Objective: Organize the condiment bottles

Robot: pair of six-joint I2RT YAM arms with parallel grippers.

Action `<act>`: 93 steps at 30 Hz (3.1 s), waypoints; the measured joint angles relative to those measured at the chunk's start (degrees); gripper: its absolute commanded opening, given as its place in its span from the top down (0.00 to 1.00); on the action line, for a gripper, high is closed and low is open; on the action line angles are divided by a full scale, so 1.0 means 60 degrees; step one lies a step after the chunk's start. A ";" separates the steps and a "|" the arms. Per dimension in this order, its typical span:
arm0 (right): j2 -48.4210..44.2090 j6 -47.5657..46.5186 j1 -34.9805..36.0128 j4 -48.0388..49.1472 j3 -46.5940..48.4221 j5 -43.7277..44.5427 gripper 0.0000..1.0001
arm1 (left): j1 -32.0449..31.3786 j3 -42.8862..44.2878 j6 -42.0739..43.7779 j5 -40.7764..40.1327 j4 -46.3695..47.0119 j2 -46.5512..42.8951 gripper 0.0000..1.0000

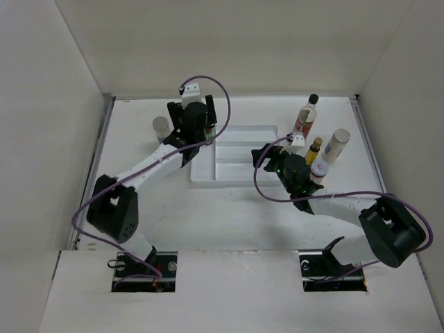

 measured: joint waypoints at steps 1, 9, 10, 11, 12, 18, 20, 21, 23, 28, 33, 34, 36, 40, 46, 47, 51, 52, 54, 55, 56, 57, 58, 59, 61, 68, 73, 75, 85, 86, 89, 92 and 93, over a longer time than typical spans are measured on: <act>0.0000 0.0000 0.0000 0.0000 0.0000 0.0000 0.12 | -0.0073 -0.0306 -0.0011 -0.0157 -0.0011 -0.0539 0.10; 0.0000 0.0000 -0.0011 0.0004 0.0000 0.0000 0.09 | -0.0062 -0.2896 -0.1231 -0.1031 -0.1333 -0.4262 0.10; 0.0000 0.0000 -0.0011 0.0004 0.0000 0.0000 0.09 | 0.0157 -0.3075 -0.1464 -0.0976 -0.1614 -0.4309 0.10; 0.0000 0.0000 -0.0011 0.0000 0.0000 0.0000 0.08 | 0.0430 -0.3279 -0.1687 -0.0889 -0.1894 -0.4280 0.10; 0.0000 0.0000 -0.0011 0.0000 0.0000 0.0000 0.07 | 0.0707 -0.3497 -0.1872 -0.0761 -0.2131 -0.4193 0.10; 0.0011 -0.0004 -0.0011 0.0000 0.0000 0.0000 0.05 | 0.1647 -0.4054 -0.2470 -0.0175 -0.2783 -0.3078 0.10; 0.0015 -0.0007 -0.0011 -0.0004 0.0000 0.0000 0.05 | 0.1690 -0.4047 -0.2557 -0.0025 -0.2714 -0.2681 0.10; 0.0022 -0.0007 -0.0011 0.0000 0.0007 0.0000 0.05 | 0.1716 -0.4022 -0.2586 0.0036 -0.2692 -0.2473 0.10; 0.0076 -0.0011 -0.0011 0.0004 0.0044 0.0000 0.05 | 0.1741 -0.3909 -0.2605 0.0135 -0.2626 -0.2076 0.11; 0.0186 -0.0044 -0.0007 -0.0015 0.0051 -0.0004 0.05 | 0.1902 -0.3508 -0.2623 0.0284 -0.2269 -0.1359 0.22; 0.0189 -0.0066 -0.0007 -0.0015 0.0051 -0.0004 0.05 | 0.2124 -0.3446 -0.2667 0.0321 -0.1931 -0.1075 0.48; 0.0189 -0.0069 -0.0007 -0.0015 0.0051 -0.0004 0.05 | 0.2131 -0.3450 -0.2677 0.0321 -0.1934 -0.1071 0.52; 0.0189 -0.0069 -0.0007 -0.0015 0.0051 -0.0004 0.05 | 0.2120 -0.3515 -0.2667 0.0295 -0.1861 -0.1104 0.56; 0.0189 -0.0073 -0.0007 -0.0015 0.0051 -0.0004 0.04 | 0.1945 -0.3905 -0.2645 0.0226 -0.1960 -0.1672 0.57; 0.0189 -0.0073 -0.0007 -0.0011 0.0051 -0.0004 0.05 | 0.0852 -0.3927 -0.2346 -0.0186 -0.2299 -0.3377 0.57; 0.0189 -0.0069 -0.0007 -0.0007 0.0051 -0.0004 0.05 | 0.0594 -0.3792 -0.2317 -0.0219 -0.2273 -0.3490 0.57; 0.0189 -0.0069 -0.0007 -0.0004 0.0051 -0.0004 0.05 | -0.0321 -0.3078 -0.2255 -0.0204 -0.1996 -0.3133 0.57; 0.0189 -0.0069 -0.0007 -0.0004 0.0051 -0.0004 0.05 | -0.0484 -0.2903 -0.2244 -0.0168 -0.1883 -0.2885 0.57; 0.0189 -0.0069 -0.0007 0.0004 0.0051 -0.0004 0.05 | -0.0725 -0.2484 -0.2233 -0.0011 -0.1730 -0.2204 0.57; 0.0189 -0.0069 -0.0007 0.0000 0.0051 -0.0004 0.05 | -0.0790 -0.2313 -0.2233 0.0062 -0.1661 -0.1843 0.57; 0.0189 -0.0069 -0.0007 0.0000 0.0051 -0.0004 0.05 | -0.0831 -0.2178 -0.2233 0.0113 -0.1625 -0.1512 0.57; 0.0189 -0.0069 -0.0007 0.0000 0.0051 -0.0004 0.05 | -0.0849 -0.2044 -0.2226 0.0149 -0.1603 -0.1169 0.57; 0.0189 -0.0069 -0.0007 0.0000 0.0051 -0.0004 0.05 | -0.0856 -0.1927 -0.2222 0.0189 -0.1592 -0.0838 0.57; 0.0189 -0.0069 -0.0007 0.0000 0.0051 -0.0004 0.05 | -0.0856 -0.1814 -0.2204 0.0204 -0.1596 -0.0525 0.57; 0.0189 -0.0069 -0.0007 0.0000 0.0051 -0.0004 0.05 | -0.0849 -0.1614 -0.2149 0.0222 -0.1599 0.0022 0.57; 0.0189 -0.0069 -0.0007 0.0000 0.0051 -0.0004 0.04 | -0.0780 -0.1392 -0.2033 0.0182 -0.1351 0.0962 0.47; 0.0189 -0.0069 -0.0007 0.0004 0.0051 -0.0004 0.04 | -0.0714 -0.1392 -0.1971 0.0076 -0.0973 0.0958 0.19; 0.0189 -0.0069 -0.0007 0.0004 0.0051 -0.0004 0.04 | -0.0707 -0.1406 -0.1956 0.0022 -0.0845 0.0856 0.14; 0.0189 -0.0069 -0.0007 0.0004 0.0051 -0.0004 0.03 | -0.0288 -0.2983 -0.1927 -0.0080 -0.0725 -0.2728 0.13; 0.0189 -0.0069 -0.0007 0.0004 0.0051 -0.0004 0.03 | -0.0087 -0.3020 -0.1960 -0.0109 -0.0736 -0.2925 0.13; 0.0189 -0.0073 -0.0007 0.0004 0.0051 -0.0004 0.02 | 0.0707 -0.3034 -0.2062 -0.0157 -0.0801 -0.3107 0.12; 0.0189 -0.0073 -0.0007 0.0004 0.0051 -0.0004 0.02 | 0.1446 -0.2962 -0.2095 -0.0153 -0.1002 -0.2805 0.12; 0.0189 -0.0073 -0.0007 0.0004 0.0051 -0.0004 0.02 | 0.1668 -0.2860 -0.2098 -0.0146 -0.1086 -0.2612 0.12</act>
